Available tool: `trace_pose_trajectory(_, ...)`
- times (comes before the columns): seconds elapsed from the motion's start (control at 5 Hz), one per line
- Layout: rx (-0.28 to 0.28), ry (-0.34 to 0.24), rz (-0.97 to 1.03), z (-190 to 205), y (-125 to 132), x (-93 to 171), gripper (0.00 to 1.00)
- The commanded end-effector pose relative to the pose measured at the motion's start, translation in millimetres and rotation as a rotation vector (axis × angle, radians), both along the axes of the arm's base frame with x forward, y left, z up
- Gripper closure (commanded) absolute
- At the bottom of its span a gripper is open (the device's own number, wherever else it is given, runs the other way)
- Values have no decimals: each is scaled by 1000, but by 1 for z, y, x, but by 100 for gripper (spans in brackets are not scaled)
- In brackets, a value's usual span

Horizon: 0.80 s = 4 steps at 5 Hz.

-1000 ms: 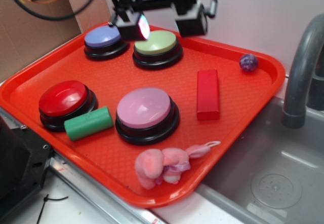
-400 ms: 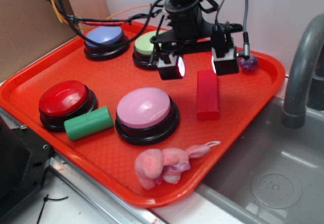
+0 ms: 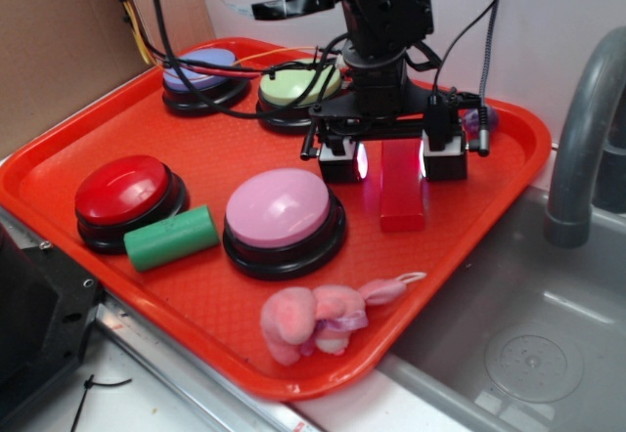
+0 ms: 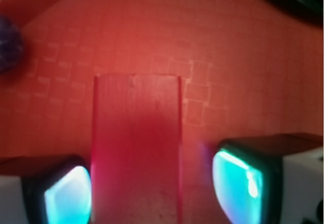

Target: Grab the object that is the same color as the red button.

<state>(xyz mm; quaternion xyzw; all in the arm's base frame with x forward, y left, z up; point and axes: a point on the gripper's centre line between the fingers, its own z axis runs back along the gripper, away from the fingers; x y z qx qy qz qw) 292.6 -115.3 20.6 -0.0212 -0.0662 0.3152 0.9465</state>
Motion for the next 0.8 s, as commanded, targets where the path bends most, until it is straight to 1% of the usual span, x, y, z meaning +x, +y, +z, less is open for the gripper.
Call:
trace_pose_trajectory(0.0, -9, -26, 19, 8, 3, 7, 100)
trace_pose_trajectory(0.2, -57, 3, -102, 16, 6, 8, 100)
trace_pose_trajectory(0.4, -20, -1, -275, 60, 16, 8, 100)
trace_pose_trajectory(0.6, 2, -17, -414, 108, 28, 3, 100)
